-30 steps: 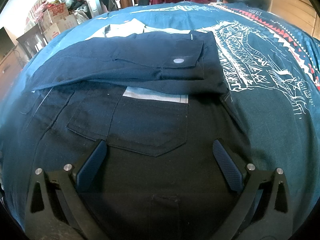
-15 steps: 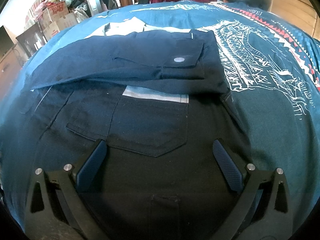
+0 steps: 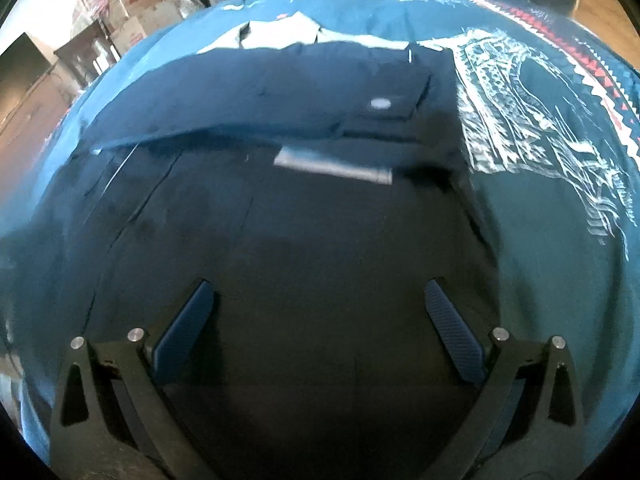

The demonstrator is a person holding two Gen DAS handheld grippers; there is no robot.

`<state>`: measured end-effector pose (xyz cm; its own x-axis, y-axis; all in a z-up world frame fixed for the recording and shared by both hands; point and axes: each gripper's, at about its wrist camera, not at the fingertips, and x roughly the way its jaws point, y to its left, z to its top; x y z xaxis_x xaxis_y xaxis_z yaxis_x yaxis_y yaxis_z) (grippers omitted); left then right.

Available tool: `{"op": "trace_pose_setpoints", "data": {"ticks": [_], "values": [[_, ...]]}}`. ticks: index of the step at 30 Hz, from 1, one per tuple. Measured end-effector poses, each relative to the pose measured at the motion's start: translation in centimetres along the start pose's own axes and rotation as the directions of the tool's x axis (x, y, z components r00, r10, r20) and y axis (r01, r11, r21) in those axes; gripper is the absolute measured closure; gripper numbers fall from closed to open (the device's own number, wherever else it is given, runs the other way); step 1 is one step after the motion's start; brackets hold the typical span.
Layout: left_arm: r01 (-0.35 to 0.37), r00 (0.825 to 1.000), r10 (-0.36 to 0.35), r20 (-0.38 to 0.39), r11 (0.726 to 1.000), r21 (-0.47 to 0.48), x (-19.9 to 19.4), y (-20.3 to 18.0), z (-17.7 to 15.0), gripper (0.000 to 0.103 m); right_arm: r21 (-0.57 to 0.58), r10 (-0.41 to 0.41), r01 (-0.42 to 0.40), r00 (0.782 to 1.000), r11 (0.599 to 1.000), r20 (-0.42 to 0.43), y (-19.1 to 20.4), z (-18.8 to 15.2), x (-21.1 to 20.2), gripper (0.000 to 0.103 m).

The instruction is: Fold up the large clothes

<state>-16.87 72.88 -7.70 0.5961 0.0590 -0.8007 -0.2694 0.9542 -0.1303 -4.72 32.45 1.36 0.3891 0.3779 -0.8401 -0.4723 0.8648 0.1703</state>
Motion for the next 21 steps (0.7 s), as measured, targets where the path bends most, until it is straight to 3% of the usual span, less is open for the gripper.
{"op": "trace_pose_setpoints", "data": {"ticks": [2, 4, 11, 21], "values": [[-0.025, 1.0, 0.026, -0.012, 0.999, 0.034, -0.6, 0.2, -0.6, 0.0, 0.017, 0.01, -0.01, 1.0, 1.0, -0.025, 0.1, -1.3, -0.5, 0.0], [-0.033, 0.999, 0.034, -0.01, 0.999, 0.039, -1.2, 0.6, -1.4, 0.0, -0.004, -0.036, 0.035, 0.998, 0.999, -0.042, 0.9, -2.7, -0.5, 0.0], [-0.084, 0.995, 0.082, 0.054, 0.996, 0.043, -1.7, 0.7, -4.3, 0.0, 0.041, -0.143, 0.142, 0.989, 0.989, 0.041, 2.4, -4.8, -0.7, 0.0], [-0.075, 0.994, 0.072, 0.085, 0.997, 0.034, -1.6, 1.0, -4.7, 0.0, 0.049, -0.138, 0.135, 0.987, 0.99, 0.083, 2.0, -5.1, -0.7, 0.0]]}}
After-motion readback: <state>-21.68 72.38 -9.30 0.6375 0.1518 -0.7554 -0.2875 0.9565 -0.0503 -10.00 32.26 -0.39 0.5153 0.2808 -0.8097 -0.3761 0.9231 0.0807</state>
